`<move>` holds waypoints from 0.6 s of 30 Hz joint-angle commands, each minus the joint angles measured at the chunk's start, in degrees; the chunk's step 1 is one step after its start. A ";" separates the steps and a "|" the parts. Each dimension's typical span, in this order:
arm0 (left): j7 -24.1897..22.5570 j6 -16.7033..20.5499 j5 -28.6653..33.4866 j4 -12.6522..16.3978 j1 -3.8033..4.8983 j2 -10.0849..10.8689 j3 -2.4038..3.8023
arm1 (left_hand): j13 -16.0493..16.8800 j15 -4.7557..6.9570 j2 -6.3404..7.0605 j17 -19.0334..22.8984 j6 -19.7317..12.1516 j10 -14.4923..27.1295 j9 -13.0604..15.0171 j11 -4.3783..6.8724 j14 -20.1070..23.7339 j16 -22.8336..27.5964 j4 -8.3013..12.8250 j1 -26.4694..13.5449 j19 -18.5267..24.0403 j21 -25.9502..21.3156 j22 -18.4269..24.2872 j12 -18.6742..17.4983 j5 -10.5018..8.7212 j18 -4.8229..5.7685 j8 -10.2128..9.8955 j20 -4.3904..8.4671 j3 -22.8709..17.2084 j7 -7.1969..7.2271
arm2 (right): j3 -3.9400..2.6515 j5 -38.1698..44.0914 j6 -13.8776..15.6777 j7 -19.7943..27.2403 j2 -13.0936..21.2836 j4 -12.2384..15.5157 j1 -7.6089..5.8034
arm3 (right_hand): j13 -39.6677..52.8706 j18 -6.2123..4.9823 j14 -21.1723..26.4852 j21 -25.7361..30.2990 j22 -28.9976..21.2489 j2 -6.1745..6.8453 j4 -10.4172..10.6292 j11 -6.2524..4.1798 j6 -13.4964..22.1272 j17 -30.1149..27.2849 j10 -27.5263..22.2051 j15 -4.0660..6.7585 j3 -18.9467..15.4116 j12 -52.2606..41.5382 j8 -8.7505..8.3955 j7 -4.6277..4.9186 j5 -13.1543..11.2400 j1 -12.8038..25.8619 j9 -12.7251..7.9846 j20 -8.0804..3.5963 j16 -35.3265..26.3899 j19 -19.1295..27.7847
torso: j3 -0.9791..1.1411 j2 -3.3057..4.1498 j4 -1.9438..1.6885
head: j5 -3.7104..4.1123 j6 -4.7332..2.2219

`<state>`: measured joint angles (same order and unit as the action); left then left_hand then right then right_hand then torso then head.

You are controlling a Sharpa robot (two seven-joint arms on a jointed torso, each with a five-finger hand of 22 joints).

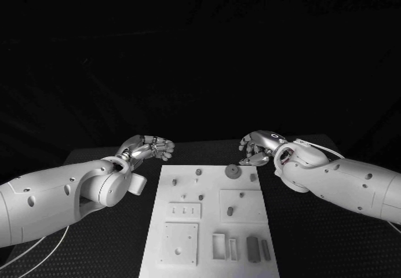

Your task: Assemble the parts on the task board

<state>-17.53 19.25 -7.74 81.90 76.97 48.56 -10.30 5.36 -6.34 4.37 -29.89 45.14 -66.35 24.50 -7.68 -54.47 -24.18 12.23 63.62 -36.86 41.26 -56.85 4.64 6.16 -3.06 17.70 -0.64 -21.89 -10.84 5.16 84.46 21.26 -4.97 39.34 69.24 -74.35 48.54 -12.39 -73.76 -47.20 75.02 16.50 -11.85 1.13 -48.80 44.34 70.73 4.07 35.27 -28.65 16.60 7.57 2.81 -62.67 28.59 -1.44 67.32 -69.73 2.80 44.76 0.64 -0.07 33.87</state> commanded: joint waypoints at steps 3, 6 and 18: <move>-0.83 -1.29 0.18 0.00 -0.06 -0.41 0.01 | -0.01 -0.15 0.11 -0.09 0.28 -0.43 -0.01 -0.15 -0.31 0.20 0.30 -0.64 -0.16 0.21 0.05 -0.27 -0.33 -1.19 -0.20 -0.14 0.01 -0.26 | 0.05 -2.02 -4.61 1.70 -1.55 -3.04 0.93 | 18.35 -2.61 0.81 -2.86 1.45 -0.15 0.19 0.08 0.32 3.76 -5.62 1.12 -0.67 -19.21 -0.73 -0.03 -0.14 -0.28 -0.15 -0.24 4.13 -0.97 | 0.22 -0.01 0.14 | 0.05 0.14; -0.81 -1.34 0.18 -0.03 -0.13 -0.50 0.01 | -0.01 -0.15 0.10 -0.09 0.27 -0.43 -0.01 -0.15 -0.31 0.21 0.32 -0.67 -0.16 0.22 0.05 -0.28 -0.33 -1.19 -0.21 -0.14 -0.01 -0.26 | 0.10 -2.25 -5.02 2.01 -2.72 -4.98 1.65 | 25.54 -2.61 1.91 -6.05 1.41 -0.62 0.46 -0.03 0.52 7.07 -8.98 1.13 -0.04 -28.02 -0.98 -0.09 0.11 0.12 -0.24 -0.61 6.63 -0.42 | 0.19 0.00 -0.02 | 0.21 0.22; -0.58 -1.33 0.18 0.23 -0.22 -0.64 0.01 | -0.02 -0.16 0.05 -0.13 0.23 -0.42 -0.01 -0.16 -0.30 0.24 0.43 -0.83 -0.14 0.24 0.05 -0.33 -0.34 -1.18 -0.23 -0.14 -0.10 -0.28 | 0.22 -1.04 -4.49 3.02 -5.54 -8.06 3.00 | 27.07 -2.61 1.49 -9.09 1.21 -1.91 0.37 -0.24 0.78 9.43 -9.02 1.24 1.01 -32.37 -1.23 -0.28 0.30 0.34 -0.60 -0.71 7.23 0.05 | 0.38 0.25 -0.42 | 0.21 0.53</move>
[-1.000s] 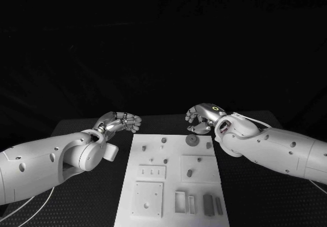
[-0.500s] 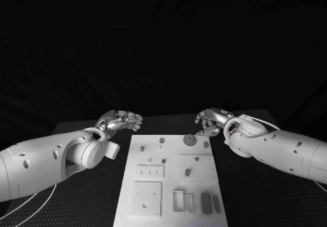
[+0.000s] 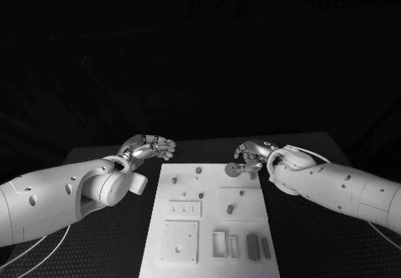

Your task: Assemble the parts on the task board

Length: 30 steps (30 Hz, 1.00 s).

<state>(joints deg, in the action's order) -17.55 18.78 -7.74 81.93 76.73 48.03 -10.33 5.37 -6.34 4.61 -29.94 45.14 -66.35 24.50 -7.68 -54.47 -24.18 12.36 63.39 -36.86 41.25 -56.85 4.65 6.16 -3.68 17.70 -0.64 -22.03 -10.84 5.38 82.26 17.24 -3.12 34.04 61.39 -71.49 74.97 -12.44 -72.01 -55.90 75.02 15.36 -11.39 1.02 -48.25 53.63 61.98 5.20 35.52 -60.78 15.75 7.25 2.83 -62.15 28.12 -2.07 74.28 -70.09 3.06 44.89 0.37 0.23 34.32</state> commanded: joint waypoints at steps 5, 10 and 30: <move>-0.44 -0.88 0.18 0.39 0.02 0.01 0.04 | -0.02 -0.17 -0.27 -0.13 0.17 -0.44 -0.02 -0.19 -0.29 0.27 0.30 -0.96 -0.14 0.27 0.05 -0.38 -0.35 -0.54 -0.26 -0.15 -0.05 -0.31 | 0.11 1.20 -0.78 1.27 -0.57 -0.43 0.23 | 0.40 -2.56 -0.35 -0.81 1.13 -1.07 0.05 -0.06 0.17 0.66 -0.55 0.01 2.75 -0.62 -0.49 0.10 0.73 -0.85 -0.47 0.05 0.03 0.71 | 0.23 0.20 -0.22 | -0.26 0.31; -0.42 -0.70 0.16 0.71 0.03 0.15 0.04 | -0.02 -0.17 -0.28 -0.14 0.16 -0.44 -0.02 -0.19 -0.29 0.28 0.32 -1.03 -0.13 0.28 0.05 -0.39 -0.35 -0.54 -0.26 -0.15 -0.07 -0.32 | 0.26 1.20 -1.10 1.45 -1.23 -1.56 0.64 | 0.17 -2.56 -0.33 -1.08 1.10 -1.24 0.24 -0.14 -0.15 0.98 -0.92 0.06 3.47 -0.71 -0.38 -0.02 0.91 -0.59 -0.62 0.18 -0.19 0.97 | 0.21 0.20 -0.08 | -0.49 0.49; -0.33 -0.67 0.05 1.17 0.05 0.30 0.05 | -0.04 -0.17 -0.29 -0.18 0.12 -0.39 -0.02 -0.22 -0.27 0.32 0.41 -1.22 -0.10 0.30 0.05 -0.46 -0.32 -0.55 -0.28 -0.15 -0.20 -0.33 | 0.58 1.40 -2.91 1.45 -2.27 -2.79 1.18 | -0.41 -2.56 -0.34 -1.64 0.99 -2.64 1.00 -0.03 -1.76 1.77 -1.39 -0.02 5.35 -1.13 0.35 0.14 0.28 -0.10 -0.76 0.30 -0.73 1.48 | 0.31 0.20 -0.07 | -0.69 1.29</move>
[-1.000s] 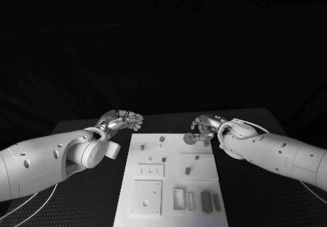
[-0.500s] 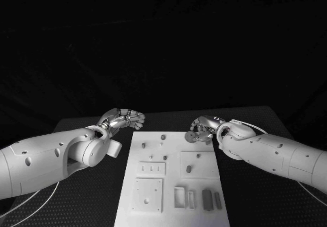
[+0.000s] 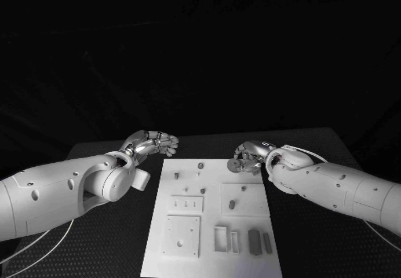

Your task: Assemble the parts on the task board

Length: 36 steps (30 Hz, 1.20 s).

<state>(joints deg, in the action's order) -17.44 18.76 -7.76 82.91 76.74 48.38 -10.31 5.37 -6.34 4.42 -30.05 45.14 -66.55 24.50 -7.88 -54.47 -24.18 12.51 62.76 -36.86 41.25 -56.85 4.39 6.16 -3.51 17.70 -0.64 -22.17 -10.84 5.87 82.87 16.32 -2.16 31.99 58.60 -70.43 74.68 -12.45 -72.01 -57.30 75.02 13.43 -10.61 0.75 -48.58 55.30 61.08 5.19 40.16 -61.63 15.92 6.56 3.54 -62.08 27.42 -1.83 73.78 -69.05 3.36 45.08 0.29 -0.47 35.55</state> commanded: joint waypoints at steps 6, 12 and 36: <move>-0.35 -0.71 0.04 0.33 0.04 -0.01 0.05 | -0.04 -0.18 -0.09 -0.08 0.11 -0.18 -0.02 -0.02 -0.27 0.33 0.28 -0.63 -0.10 0.31 0.05 -0.22 -0.32 -0.73 -0.29 -0.15 -0.08 -0.34 | 0.45 0.84 -4.10 -0.03 -0.33 -0.35 0.15 | -0.45 -2.55 -0.30 -0.55 0.95 -2.42 1.67 0.47 -3.03 0.65 -0.79 -0.23 2.78 -0.61 0.96 1.07 -0.74 0.50 0.17 0.13 -0.50 0.73 | 0.00 0.08 -0.08 | 0.42 0.19; -0.35 -0.67 0.01 0.35 0.04 0.00 0.05 | -0.05 -0.18 -0.06 -0.09 0.09 -0.17 -0.02 -0.03 -0.26 0.34 0.32 -0.69 -0.08 0.31 0.05 -0.24 -0.31 -0.73 -0.30 -0.15 -0.11 -0.34 | 0.70 0.85 -5.37 -0.17 -0.57 -0.58 0.19 | -0.61 -2.55 -0.16 -0.74 0.96 -2.92 2.19 0.58 -2.88 0.95 -1.07 -0.33 3.42 -0.75 0.88 1.18 -0.76 1.13 0.16 0.14 -0.62 0.98 | 0.00 0.07 -0.08 | 0.15 0.60; -0.25 -0.66 -0.11 0.30 0.04 -0.13 0.05 | -0.06 -0.19 -0.03 -0.14 0.00 -0.11 -0.02 -0.05 -0.23 0.39 0.54 -0.74 -0.04 0.33 0.05 -0.30 -0.30 -0.74 -0.34 -0.15 -0.30 -0.37 | 2.13 9.48 -5.37 -2.05 -1.20 -0.73 0.55 | -1.34 -2.55 -0.11 -1.45 0.83 0.99 -0.80 1.05 -2.26 2.16 -1.88 -0.79 0.03 -1.61 0.42 1.66 -0.61 1.42 -0.28 0.06 -1.11 1.64 | 0.10 -0.05 -0.15 | 0.22 1.24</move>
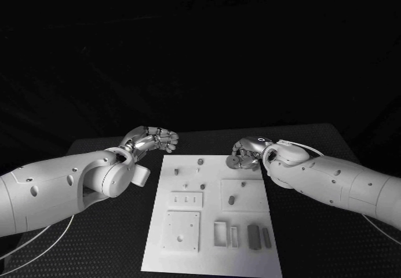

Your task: Assemble the parts on the task board

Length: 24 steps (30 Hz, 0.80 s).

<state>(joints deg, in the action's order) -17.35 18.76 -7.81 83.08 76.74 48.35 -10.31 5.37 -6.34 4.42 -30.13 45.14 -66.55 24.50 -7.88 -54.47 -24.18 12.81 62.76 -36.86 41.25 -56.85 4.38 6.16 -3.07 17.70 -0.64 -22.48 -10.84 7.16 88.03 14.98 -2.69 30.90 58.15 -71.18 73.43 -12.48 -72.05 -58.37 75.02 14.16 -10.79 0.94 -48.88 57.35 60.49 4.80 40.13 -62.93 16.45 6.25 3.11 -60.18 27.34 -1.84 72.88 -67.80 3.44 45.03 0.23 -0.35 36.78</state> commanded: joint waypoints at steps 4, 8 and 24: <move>-0.35 -0.59 -0.05 0.14 0.04 -0.07 0.04 | -0.07 -0.19 -0.03 -0.06 -0.01 -0.12 -0.03 -0.06 -0.23 0.39 0.25 -0.75 -0.03 0.34 0.05 -0.29 -0.31 -1.17 -0.34 -0.16 -0.02 -0.38 | 0.87 4.36 -3.87 -1.51 -0.17 -0.45 1.72 | -0.25 -2.52 -0.15 -0.49 0.79 0.11 -1.36 0.76 -2.65 0.31 -1.25 -0.33 0.14 -0.49 0.25 1.83 -0.25 -1.27 -0.10 0.11 -0.27 0.38 | 0.07 0.01 0.00 | 0.01 -0.06; -0.35 -0.64 -0.05 0.14 0.04 -0.11 0.04 | -0.07 -0.19 -0.05 -0.07 0.00 -0.12 -0.02 -0.06 -0.23 0.39 0.27 -0.77 -0.03 0.35 0.05 -0.29 -0.33 -1.17 -0.34 -0.16 -0.04 -0.38 | 0.88 4.91 -3.25 -1.63 -0.31 -0.51 1.86 | -0.51 -2.52 -0.28 -0.58 0.71 -0.44 -1.04 0.42 -3.94 0.50 -1.07 -0.04 0.42 -0.66 0.93 1.45 -0.27 -1.15 0.15 0.26 -0.37 0.31 | 0.08 0.04 0.03 | -0.08 -0.07; -0.07 -0.77 -0.11 0.37 0.04 0.04 0.04 | -0.06 -0.20 -0.06 -0.09 0.01 -0.14 -0.01 -0.06 -0.24 0.40 0.31 -0.86 -0.03 0.36 0.04 -0.29 -0.37 -1.17 -0.33 -0.17 -0.09 -0.38 | 0.89 5.11 -4.72 -1.74 -0.25 -0.54 1.90 | -1.46 -2.52 -0.34 -0.70 0.57 -4.06 -0.20 -0.91 -7.86 0.97 -0.84 1.15 2.64 -0.73 3.05 0.00 -0.34 -1.48 1.33 0.50 -0.92 0.61 | 0.06 0.05 0.06 | 0.07 0.13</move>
<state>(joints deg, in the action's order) -17.19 18.75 -7.83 83.25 76.75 48.44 -10.31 5.38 -6.34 4.25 -30.17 45.14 -66.55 24.50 -7.88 -54.47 -23.95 12.80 62.54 -36.86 41.25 -56.85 4.39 6.16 -3.68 17.70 -0.64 -22.48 -10.84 7.17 91.68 16.84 -2.86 30.53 58.11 -70.64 72.03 -12.48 -72.43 -58.92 75.02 11.04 -10.92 0.91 -49.08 58.27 60.46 5.61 42.48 -63.42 19.24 6.04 3.04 -61.49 28.58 -1.65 72.23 -67.42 3.50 45.07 0.22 -0.28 36.83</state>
